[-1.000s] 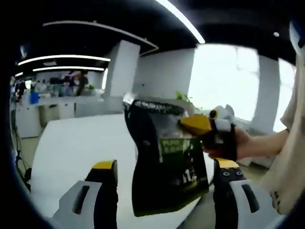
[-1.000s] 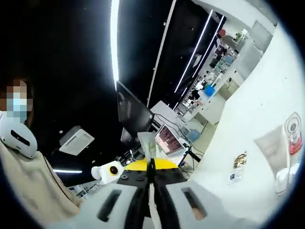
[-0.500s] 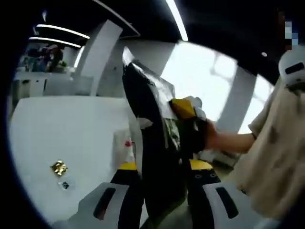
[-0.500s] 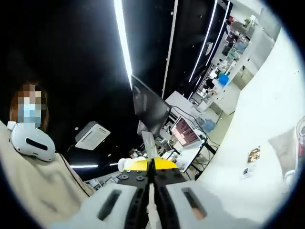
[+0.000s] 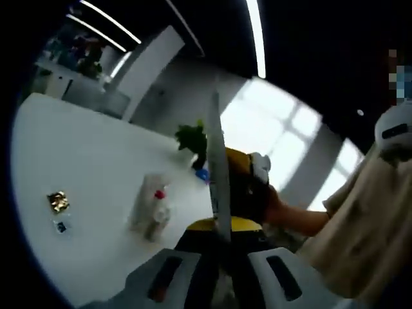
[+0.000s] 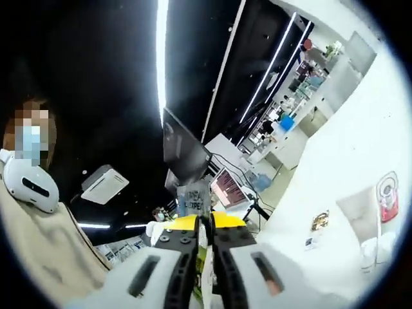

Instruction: Arrange the skincare products in the storage area until every visible bottle or jar stands upright without overlapping.

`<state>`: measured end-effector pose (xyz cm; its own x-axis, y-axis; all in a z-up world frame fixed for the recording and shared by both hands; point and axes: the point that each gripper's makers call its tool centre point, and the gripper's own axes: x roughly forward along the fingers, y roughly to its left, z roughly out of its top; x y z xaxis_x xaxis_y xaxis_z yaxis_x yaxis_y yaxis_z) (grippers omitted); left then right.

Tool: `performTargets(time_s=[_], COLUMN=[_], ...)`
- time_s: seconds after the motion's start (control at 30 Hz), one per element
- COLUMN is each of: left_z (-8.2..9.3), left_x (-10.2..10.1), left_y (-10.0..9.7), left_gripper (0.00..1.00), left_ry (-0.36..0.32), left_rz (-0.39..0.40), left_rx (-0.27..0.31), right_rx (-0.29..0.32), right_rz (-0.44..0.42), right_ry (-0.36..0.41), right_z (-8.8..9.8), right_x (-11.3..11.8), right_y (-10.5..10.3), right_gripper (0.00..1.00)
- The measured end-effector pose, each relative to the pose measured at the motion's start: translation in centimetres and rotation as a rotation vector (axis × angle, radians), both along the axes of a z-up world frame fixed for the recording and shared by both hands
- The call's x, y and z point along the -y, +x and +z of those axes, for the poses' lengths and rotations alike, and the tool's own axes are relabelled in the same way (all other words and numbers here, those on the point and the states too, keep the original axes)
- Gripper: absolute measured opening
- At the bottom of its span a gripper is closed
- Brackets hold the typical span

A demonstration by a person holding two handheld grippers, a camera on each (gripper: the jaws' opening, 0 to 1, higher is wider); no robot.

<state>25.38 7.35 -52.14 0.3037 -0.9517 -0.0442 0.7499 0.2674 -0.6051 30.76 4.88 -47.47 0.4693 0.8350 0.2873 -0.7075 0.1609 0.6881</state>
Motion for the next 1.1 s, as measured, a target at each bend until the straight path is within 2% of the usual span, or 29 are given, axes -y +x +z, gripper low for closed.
performTargets(time_s=[0.03, 0.1, 0.13, 0.2, 0.3, 0.37, 0.43, 0.47, 0.6, 0.7, 0.93, 1.0, 1.1], left_z=[0.1, 0.5, 1.1, 1.7, 1.7, 1.6, 1.4, 1.3, 1.2, 0.8, -1.3, -1.8, -2.9], left_x=[0.0, 0.1, 0.1, 0.0, -0.3, -0.4, -0.6, -0.7, -1.1, -1.5, -2.4, -2.6, -2.8], left_y=[0.0, -0.1, 0.3, 0.7, 1.3, 1.4, 1.5, 1.6, 1.7, 1.9, 1.5, 1.4, 1.4], left_gripper=[0.0, 0.0, 0.0, 0.0, 0.0, 0.0, 0.0, 0.0, 0.0, 0.02, 0.03, 0.0, 0.0], left_ry=[-0.009, -0.038, -0.084, -0.142, -0.159, -0.165, -0.176, -0.18, -0.212, -0.209, -0.195, -0.215, -0.25], left_rz=[0.0, -0.001, 0.021, 0.034, 0.049, 0.046, 0.061, 0.068, 0.098, 0.134, 0.204, 0.232, 0.263], left_rx=[0.0, -0.01, -0.022, -0.05, -0.069, -0.089, -0.104, -0.114, -0.117, -0.12, -0.173, -0.212, -0.317], right_rx=[-0.008, -0.018, -0.032, -0.055, -0.068, -0.08, -0.109, -0.104, -0.099, -0.127, -0.173, -0.195, -0.203], right_rz=[-0.012, -0.01, -0.006, 0.017, 0.042, 0.025, 0.023, 0.033, 0.018, 0.011, 0.006, -0.007, -0.03], right_ry=[0.026, 0.02, 0.015, 0.024, 0.036, 0.04, 0.095, 0.12, 0.113, 0.122, 0.051, 0.01, -0.044], right_z=[-0.1, -0.9, -1.4, -2.0, -2.4, -2.7, -2.3, -2.0, -2.0, -2.3, -4.3, -5.2, -6.4], right_x=[0.1, -0.1, -0.4, -1.0, -1.9, -2.1, -1.9, -1.9, -2.2, -2.2, -2.7, -2.8, -3.0], right_y=[0.1, -0.3, -0.5, -1.3, -2.2, -2.1, -1.9, -2.0, -1.9, -1.6, -1.7, -1.5, -1.4], right_gripper=[0.09, 0.13, 0.17, 0.19, 0.15, 0.12, 0.05, 0.03, 0.02, 0.02, 0.02, 0.02, 0.03])
